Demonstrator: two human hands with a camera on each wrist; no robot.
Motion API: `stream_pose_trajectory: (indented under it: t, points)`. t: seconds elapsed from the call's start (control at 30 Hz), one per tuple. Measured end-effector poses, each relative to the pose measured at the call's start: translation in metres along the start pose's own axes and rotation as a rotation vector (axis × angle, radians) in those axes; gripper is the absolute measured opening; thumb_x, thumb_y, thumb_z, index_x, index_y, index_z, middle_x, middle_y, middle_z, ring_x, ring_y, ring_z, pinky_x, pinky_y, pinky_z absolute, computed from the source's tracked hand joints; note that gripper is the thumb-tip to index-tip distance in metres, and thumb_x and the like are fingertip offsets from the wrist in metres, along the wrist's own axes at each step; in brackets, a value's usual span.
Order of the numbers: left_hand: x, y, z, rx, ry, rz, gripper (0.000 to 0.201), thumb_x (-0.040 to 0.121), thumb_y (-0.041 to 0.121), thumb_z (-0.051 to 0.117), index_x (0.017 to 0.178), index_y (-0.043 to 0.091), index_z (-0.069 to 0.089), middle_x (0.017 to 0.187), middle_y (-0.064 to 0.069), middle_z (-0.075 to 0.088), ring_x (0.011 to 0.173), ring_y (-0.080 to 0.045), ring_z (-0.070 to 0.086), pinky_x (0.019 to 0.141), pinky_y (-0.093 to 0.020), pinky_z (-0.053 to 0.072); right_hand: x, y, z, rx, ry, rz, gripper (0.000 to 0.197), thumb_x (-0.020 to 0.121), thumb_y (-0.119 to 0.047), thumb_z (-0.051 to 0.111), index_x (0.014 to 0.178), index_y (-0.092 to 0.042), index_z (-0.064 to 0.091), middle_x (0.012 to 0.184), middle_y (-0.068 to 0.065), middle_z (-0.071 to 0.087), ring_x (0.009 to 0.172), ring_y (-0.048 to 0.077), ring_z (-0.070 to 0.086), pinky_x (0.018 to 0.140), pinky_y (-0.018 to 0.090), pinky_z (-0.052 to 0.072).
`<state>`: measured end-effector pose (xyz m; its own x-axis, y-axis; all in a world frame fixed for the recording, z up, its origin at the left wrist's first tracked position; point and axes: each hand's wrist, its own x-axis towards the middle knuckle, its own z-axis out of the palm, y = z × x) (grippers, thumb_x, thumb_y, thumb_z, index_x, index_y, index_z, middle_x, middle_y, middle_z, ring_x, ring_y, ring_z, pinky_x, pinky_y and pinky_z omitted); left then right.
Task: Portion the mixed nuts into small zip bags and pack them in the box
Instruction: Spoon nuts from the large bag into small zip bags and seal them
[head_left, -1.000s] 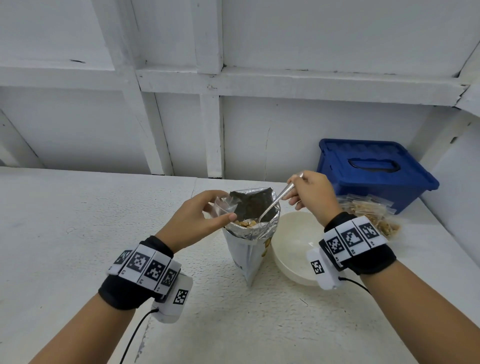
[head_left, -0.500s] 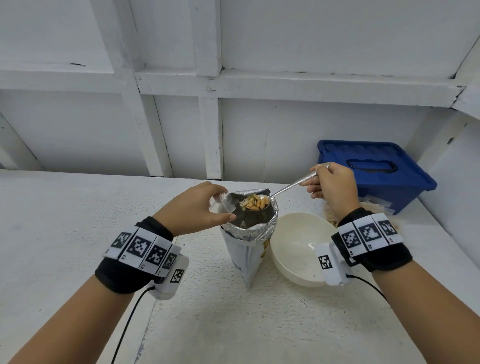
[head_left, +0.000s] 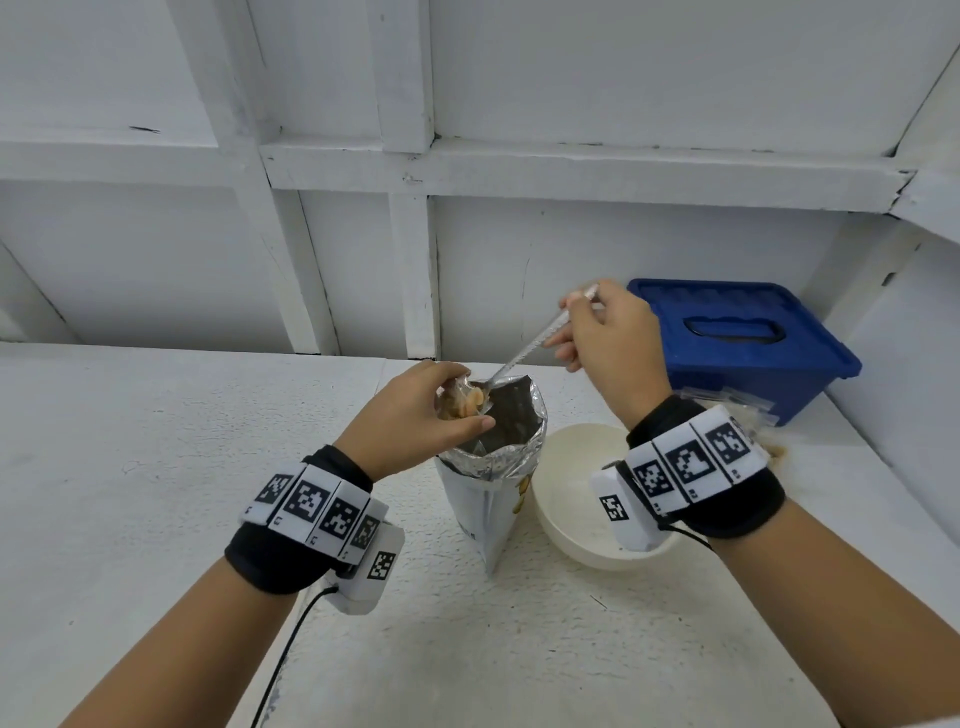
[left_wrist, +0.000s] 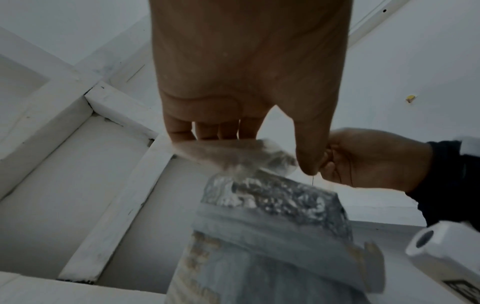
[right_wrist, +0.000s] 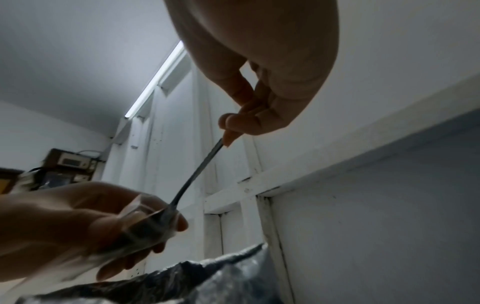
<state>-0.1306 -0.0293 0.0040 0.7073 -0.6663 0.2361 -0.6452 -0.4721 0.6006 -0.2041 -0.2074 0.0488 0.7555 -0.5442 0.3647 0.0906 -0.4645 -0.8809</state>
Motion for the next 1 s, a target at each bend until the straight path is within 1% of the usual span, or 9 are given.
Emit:
stream_pose_trajectory:
  t: [0.07,0.23,0.4,0.53,0.6,0.73,0.87,0.93,1.0]
  points:
    - [-0.002,0.001,0.002,-0.061,0.049,-0.011,0.060,0.077,0.042,0.069,0.127,0.014,0.050,0.109,0.004,0.055,0.088,-0.006,0.049,0.077,-0.017,0.038,-0.003,-0.010,0.006,-0.067,-0.014,-0.135,0.017,0.097,-0.016,0.043,0.093,-0.006,0.057,0.065,-0.001,0.061,0.050,-0.001,0.059,0.048,0.016,0.049]
    - [-0.007,-0.003,0.006,-0.189,0.086,-0.072,0.066,0.074,0.044,0.071,0.129,0.017,0.047,0.105,0.006,0.055,0.086,-0.001,0.053,0.071,-0.013,0.043,-0.009,-0.028,0.012,-0.145,0.014,-0.477,0.020,0.095,-0.016,0.045,0.090,-0.003,0.058,0.062,0.006,0.064,0.053,0.022,0.063,0.051,0.041,0.051]
    - [-0.010,-0.001,0.004,-0.293,0.140,-0.107,0.045,0.082,0.034,0.067,0.119,0.015,0.051,0.089,0.009,0.056,0.054,-0.003,0.048,0.038,-0.010,0.035,-0.008,-0.031,0.006,-0.102,0.051,-0.524,0.021,0.095,-0.018,0.045,0.090,-0.002,0.058,0.061,-0.008,0.058,0.054,0.016,0.063,0.049,0.039,0.051]
    - [-0.015,-0.007,-0.003,-0.297,0.135,-0.140,0.046,0.082,0.035,0.065,0.122,0.018,0.050,0.095,0.000,0.056,0.050,-0.008,0.045,0.034,-0.015,0.036,-0.002,-0.022,-0.015,-0.049,0.153,-0.476,0.018,0.096,-0.021,0.043,0.095,-0.008,0.056,0.071,-0.016,0.056,0.061,-0.009,0.060,0.051,0.015,0.050]
    - [-0.017,-0.010,-0.006,-0.281,0.121,-0.161,0.046,0.082,0.034,0.066,0.122,0.019,0.050,0.097,-0.001,0.055,0.053,-0.010,0.046,0.035,-0.017,0.038,-0.001,-0.013,-0.022,-0.079,0.178,-0.443,0.013,0.097,-0.016,0.044,0.095,-0.009,0.055,0.071,-0.013,0.057,0.061,-0.008,0.060,0.052,0.018,0.052]
    - [-0.016,-0.012,-0.007,-0.245,0.051,-0.171,0.041,0.080,0.035,0.068,0.116,0.025,0.050,0.099,0.000,0.058,0.072,-0.015,0.058,0.042,-0.031,0.049,-0.011,0.011,-0.016,-0.299,-0.080,-0.318,0.015,0.097,-0.015,0.043,0.098,-0.008,0.056,0.075,0.010,0.064,0.068,0.024,0.065,0.061,0.042,0.054]
    - [-0.015,-0.011,-0.004,-0.255,-0.005,-0.168,0.037,0.080,0.037,0.068,0.111,0.029,0.050,0.097,0.007,0.059,0.048,-0.003,0.055,0.040,-0.017,0.041,-0.022,0.039,0.007,-0.410,-0.325,-0.288,0.021,0.097,-0.018,0.044,0.110,-0.009,0.059,0.082,0.009,0.067,0.074,0.023,0.065,0.065,0.029,0.053]
    - [-0.014,-0.009,-0.003,-0.244,-0.006,-0.171,0.037,0.080,0.037,0.069,0.111,0.029,0.050,0.094,0.012,0.056,0.054,0.000,0.056,0.044,-0.010,0.038,-0.022,0.046,0.015,-0.445,-0.378,-0.329,0.023,0.096,-0.017,0.047,0.111,-0.010,0.062,0.088,0.009,0.069,0.080,0.022,0.064,0.067,0.020,0.048]
    - [-0.014,-0.007,-0.004,-0.237,0.001,-0.186,0.038,0.080,0.036,0.069,0.112,0.028,0.050,0.091,0.019,0.051,0.067,0.001,0.057,0.051,-0.009,0.040,-0.021,0.049,0.018,-0.479,-0.413,-0.367,0.023,0.095,-0.017,0.048,0.111,-0.012,0.064,0.096,0.009,0.070,0.088,0.023,0.063,0.076,0.029,0.049]
